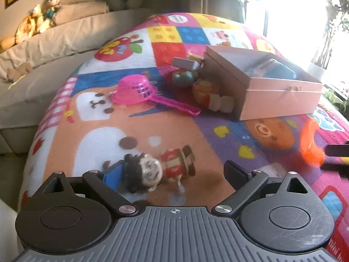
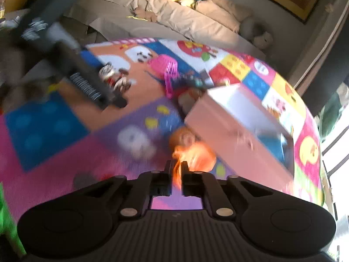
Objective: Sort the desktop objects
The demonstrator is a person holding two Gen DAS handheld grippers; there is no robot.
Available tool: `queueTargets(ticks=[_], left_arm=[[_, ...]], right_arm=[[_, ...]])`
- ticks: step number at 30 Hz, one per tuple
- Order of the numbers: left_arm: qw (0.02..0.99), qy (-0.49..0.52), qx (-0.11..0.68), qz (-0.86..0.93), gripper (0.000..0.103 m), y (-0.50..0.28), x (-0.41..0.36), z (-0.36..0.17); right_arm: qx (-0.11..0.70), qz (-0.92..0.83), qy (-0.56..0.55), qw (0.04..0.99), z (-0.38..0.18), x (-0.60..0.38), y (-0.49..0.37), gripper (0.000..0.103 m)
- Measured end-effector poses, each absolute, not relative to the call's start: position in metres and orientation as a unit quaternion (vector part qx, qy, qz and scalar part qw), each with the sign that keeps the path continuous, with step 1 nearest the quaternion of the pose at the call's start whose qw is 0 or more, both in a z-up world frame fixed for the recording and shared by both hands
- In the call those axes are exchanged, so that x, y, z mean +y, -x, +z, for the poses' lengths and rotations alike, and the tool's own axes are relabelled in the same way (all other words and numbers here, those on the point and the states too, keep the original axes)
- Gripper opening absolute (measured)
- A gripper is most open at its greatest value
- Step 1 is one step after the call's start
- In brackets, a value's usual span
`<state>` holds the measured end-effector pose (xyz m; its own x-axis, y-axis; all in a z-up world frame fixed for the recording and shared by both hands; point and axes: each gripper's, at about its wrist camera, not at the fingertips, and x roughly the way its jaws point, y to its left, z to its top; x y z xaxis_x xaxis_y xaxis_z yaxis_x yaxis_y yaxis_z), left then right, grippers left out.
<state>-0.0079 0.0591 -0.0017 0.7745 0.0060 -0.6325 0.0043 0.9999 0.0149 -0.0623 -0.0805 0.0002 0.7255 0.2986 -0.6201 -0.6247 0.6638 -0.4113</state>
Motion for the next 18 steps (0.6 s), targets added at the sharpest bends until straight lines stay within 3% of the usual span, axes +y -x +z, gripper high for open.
queueTargets(ticks=[1, 3, 6, 15, 18], left_arm=[[0.942, -0.007, 0.335, -0.01, 0.098, 0.006, 0.056, -0.002], [0.942, -0.008, 0.333, -0.051, 0.098, 0.006, 0.046, -0.001], [0.936, -0.02, 0.329, -0.121, 0.098, 0.012, 0.029, -0.002], [0.937, -0.045, 0.338, -0.083, 0.098, 0.023, 0.016, 0.004], [0.935, -0.042, 0.345, -0.067, 0.098, 0.022, 0.022, 0.005]], right_arm=[[0.263, 0.268, 0.301, 0.877, 0.001, -0.088, 0.068, 0.02], [0.258, 0.273, 0.273, 0.886, 0.007, -0.099, 0.075, 0.045], [0.249, 0.272, 0.229, 0.901, 0.017, -0.113, 0.074, 0.059], [0.278, 0.267, 0.151, 0.91, 0.011, -0.116, 0.029, 0.077], [0.305, 0.268, 0.121, 0.906, 0.003, -0.111, 0.008, 0.077]])
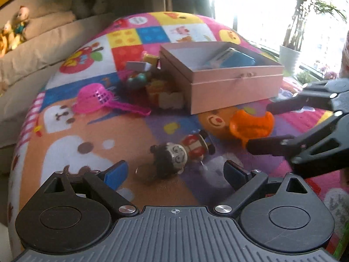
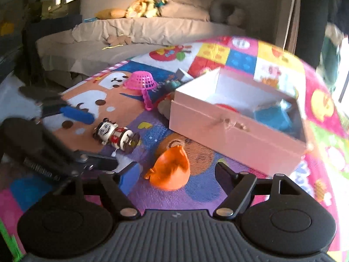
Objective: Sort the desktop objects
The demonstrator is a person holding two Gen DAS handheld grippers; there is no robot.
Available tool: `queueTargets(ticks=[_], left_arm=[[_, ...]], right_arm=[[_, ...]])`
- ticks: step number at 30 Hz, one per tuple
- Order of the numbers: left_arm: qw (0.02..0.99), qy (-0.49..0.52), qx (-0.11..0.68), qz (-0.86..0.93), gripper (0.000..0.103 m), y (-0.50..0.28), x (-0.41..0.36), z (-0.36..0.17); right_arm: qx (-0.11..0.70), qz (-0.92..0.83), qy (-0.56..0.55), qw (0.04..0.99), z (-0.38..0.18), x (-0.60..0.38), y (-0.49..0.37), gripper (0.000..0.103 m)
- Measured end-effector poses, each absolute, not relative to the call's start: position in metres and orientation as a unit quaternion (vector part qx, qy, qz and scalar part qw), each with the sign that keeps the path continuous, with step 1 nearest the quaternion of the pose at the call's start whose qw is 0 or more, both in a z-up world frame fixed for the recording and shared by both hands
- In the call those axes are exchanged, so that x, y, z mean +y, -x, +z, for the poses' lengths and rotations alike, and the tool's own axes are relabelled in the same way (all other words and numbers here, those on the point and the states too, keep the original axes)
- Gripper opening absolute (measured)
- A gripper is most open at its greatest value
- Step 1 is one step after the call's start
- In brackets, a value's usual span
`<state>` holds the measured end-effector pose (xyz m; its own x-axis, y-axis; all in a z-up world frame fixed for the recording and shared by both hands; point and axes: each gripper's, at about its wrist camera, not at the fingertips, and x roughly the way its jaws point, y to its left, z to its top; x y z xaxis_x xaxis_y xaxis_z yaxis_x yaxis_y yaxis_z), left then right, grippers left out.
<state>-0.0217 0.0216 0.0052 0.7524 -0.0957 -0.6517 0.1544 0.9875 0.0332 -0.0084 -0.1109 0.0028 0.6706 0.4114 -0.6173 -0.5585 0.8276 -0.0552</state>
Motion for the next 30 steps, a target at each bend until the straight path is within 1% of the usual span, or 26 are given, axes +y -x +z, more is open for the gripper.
queueTargets(ticks=[1, 2, 3, 4, 8, 10, 11, 12, 15, 17, 22, 23, 25, 30], left_arm=[[0.935, -0.034, 0.347, -0.067, 0.098, 0.022, 0.025, 0.006], [0.935, -0.026, 0.348, -0.067, 0.098, 0.021, 0.026, 0.008], [0.935, -0.02, 0.347, -0.065, 0.098, 0.021, 0.026, 0.009], [0.936, -0.014, 0.347, -0.062, 0.098, 0.019, 0.025, 0.009], [0.934, 0.01, 0.356, -0.04, 0.097, 0.006, 0.019, 0.004], [0.935, 0.004, 0.354, -0.036, 0.089, 0.001, 0.013, 0.002], [0.935, -0.009, 0.352, -0.034, 0.078, -0.001, 0.009, 0.001], [0.937, -0.027, 0.346, -0.03, 0.071, -0.002, 0.004, 0.0], [0.94, -0.046, 0.336, -0.035, 0.07, -0.002, 0.0, 0.005], [0.946, -0.051, 0.318, -0.048, 0.07, -0.002, 0.0, 0.021], [0.975, -0.072, 0.193, -0.082, 0.07, -0.01, -0.011, 0.102], [0.978, -0.072, 0.179, -0.086, 0.07, -0.016, -0.015, 0.114], [0.979, -0.068, 0.163, -0.098, 0.07, -0.032, -0.022, 0.126], [0.978, -0.063, 0.159, -0.118, 0.07, -0.073, -0.042, 0.128]], right_arm=[[0.314, 0.268, 0.114, 0.904, 0.0, -0.109, 0.004, 0.075], [0.321, 0.272, 0.109, 0.901, -0.002, -0.108, 0.001, 0.067], [0.325, 0.275, 0.107, 0.899, -0.004, -0.108, -0.001, 0.054], [0.329, 0.278, 0.109, 0.896, -0.005, -0.107, -0.001, 0.052], [0.324, 0.274, 0.117, 0.898, -0.003, -0.113, 0.006, 0.052], [0.321, 0.272, 0.115, 0.9, 0.003, -0.121, 0.011, 0.052], [0.318, 0.272, 0.115, 0.901, 0.008, -0.126, 0.014, 0.052], [0.316, 0.271, 0.116, 0.902, 0.011, -0.13, 0.017, 0.052], [0.304, 0.266, 0.116, 0.907, 0.027, -0.143, 0.027, 0.052], [0.29, 0.263, 0.111, 0.913, 0.042, -0.155, 0.033, 0.052], [0.216, 0.239, 0.086, 0.943, 0.104, -0.183, 0.028, 0.052], [0.199, 0.228, 0.078, 0.95, 0.118, -0.188, 0.022, 0.052], [0.176, 0.204, 0.058, 0.961, 0.141, -0.198, 0.006, 0.052], [0.181, 0.182, 0.03, 0.966, 0.158, -0.207, -0.038, 0.052]])
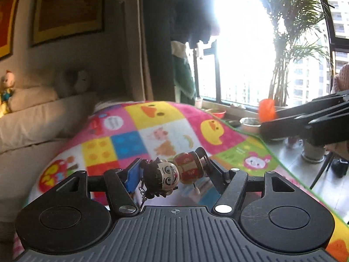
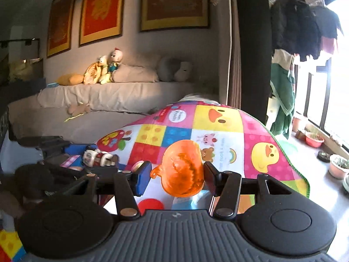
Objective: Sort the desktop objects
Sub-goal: 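Lower the orange toy into the pink box and open the right gripper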
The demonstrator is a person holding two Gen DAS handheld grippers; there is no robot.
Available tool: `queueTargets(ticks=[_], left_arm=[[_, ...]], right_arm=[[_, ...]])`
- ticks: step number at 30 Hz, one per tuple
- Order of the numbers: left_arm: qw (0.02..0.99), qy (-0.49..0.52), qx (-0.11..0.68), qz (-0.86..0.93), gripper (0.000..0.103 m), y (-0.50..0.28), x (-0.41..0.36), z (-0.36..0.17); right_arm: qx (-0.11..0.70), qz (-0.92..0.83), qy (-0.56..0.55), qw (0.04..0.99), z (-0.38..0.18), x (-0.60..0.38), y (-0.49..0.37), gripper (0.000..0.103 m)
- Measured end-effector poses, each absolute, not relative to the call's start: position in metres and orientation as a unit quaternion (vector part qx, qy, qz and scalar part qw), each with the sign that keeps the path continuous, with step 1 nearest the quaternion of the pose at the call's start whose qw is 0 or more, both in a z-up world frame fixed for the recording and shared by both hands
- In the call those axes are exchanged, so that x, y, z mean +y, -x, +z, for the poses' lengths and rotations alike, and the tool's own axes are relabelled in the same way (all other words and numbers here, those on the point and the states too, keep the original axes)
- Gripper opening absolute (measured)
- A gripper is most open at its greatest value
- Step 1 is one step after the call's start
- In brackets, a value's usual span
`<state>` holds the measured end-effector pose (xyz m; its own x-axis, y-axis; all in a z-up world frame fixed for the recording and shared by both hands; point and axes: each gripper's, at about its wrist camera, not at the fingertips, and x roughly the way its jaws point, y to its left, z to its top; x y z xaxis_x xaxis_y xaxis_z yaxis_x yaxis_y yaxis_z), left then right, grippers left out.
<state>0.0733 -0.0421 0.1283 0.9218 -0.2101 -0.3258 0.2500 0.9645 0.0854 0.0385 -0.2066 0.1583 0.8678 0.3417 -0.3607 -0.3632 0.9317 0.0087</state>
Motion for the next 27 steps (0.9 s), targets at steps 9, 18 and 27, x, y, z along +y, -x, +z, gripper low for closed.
queueTargets(ticks=[9, 18, 27], left_arm=[[0.969, -0.053, 0.21, -0.118, 0.096, -0.06, -0.025, 0.077], [0.959, -0.019, 0.278, -0.041, 0.096, -0.023, 0.043, 0.016], [0.95, 0.07, 0.305, -0.005, 0.096, -0.022, 0.087, -0.003]], right_arm=[[0.215, 0.175, 0.009, 0.961, 0.147, -0.173, -0.13, 0.067], [0.273, 0.213, 0.015, 0.938, 0.102, -0.131, -0.141, 0.067], [0.346, 0.256, 0.03, 0.902, 0.096, -0.059, -0.177, 0.067]])
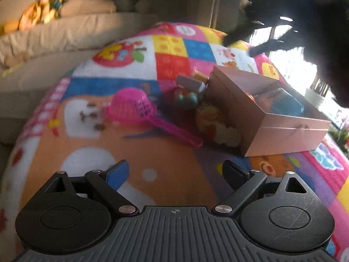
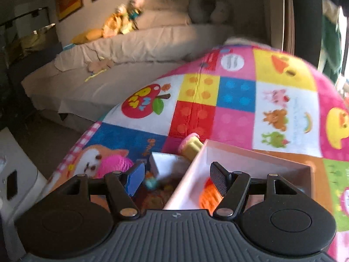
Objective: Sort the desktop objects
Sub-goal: 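Lower the orange toy into the pink box and open the right gripper, then grasp the white plastic device with the left gripper while the right grasps the white bottle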
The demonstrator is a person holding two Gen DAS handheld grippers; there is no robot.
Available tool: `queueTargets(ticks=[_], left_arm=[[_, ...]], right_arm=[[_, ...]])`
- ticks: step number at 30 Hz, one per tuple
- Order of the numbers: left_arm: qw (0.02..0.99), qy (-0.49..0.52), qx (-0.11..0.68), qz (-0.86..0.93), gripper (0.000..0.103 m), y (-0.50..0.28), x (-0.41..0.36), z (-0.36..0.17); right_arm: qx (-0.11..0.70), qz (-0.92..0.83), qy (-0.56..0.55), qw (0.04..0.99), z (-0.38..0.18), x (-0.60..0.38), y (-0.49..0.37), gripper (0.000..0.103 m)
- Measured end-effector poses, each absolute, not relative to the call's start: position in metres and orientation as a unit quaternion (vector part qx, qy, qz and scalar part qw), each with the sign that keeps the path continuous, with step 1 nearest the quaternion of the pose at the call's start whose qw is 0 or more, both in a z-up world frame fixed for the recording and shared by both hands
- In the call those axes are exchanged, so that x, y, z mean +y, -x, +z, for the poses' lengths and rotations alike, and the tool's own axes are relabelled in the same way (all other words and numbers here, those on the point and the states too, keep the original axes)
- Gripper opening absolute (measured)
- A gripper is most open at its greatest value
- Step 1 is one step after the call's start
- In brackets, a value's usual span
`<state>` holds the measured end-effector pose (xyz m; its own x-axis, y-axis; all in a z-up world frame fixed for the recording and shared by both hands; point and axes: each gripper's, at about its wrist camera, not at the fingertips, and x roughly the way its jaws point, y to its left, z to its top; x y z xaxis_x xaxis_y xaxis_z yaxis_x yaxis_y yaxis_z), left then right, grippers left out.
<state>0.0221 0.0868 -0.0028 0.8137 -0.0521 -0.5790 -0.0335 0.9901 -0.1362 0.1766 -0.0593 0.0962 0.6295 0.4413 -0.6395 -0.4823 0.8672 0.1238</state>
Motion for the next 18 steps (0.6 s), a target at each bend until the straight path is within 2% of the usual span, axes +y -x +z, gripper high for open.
queueTargets(ticks=[2, 3, 6, 7, 9, 11, 14, 18], left_arm=[[0.951, 0.078, 0.298, -0.004, 0.097, -0.02, 0.089, -0.002], [0.951, 0.083, 0.297, -0.005, 0.097, -0.02, 0.091, -0.003], [0.951, 0.097, 0.294, -0.013, 0.098, -0.018, 0.094, -0.003], [0.95, 0.101, 0.294, -0.015, 0.098, -0.019, 0.094, -0.003], [0.949, 0.11, 0.296, -0.019, 0.099, -0.02, 0.096, -0.003], [0.948, 0.116, 0.297, -0.022, 0.099, -0.021, 0.098, -0.004], [0.947, 0.119, 0.298, -0.027, 0.099, -0.021, 0.099, -0.004], [0.947, 0.119, 0.297, -0.029, 0.099, -0.021, 0.099, -0.004]], right_arm=[[0.367, 0.245, 0.02, 0.897, 0.094, -0.044, -0.209, 0.069], [0.385, 0.239, 0.014, 0.891, 0.09, -0.035, -0.23, 0.075], [0.415, 0.206, 0.02, 0.886, 0.071, -0.011, -0.282, 0.074], [0.421, 0.203, 0.029, 0.884, 0.064, -0.004, -0.293, 0.072], [0.428, 0.198, 0.07, 0.879, 0.047, 0.014, -0.309, 0.046], [0.426, 0.196, 0.118, 0.875, 0.035, 0.031, -0.313, 0.038], [0.44, 0.197, 0.143, 0.864, 0.023, 0.046, -0.315, 0.035], [0.453, 0.227, 0.12, 0.854, 0.024, 0.052, -0.303, 0.035]])
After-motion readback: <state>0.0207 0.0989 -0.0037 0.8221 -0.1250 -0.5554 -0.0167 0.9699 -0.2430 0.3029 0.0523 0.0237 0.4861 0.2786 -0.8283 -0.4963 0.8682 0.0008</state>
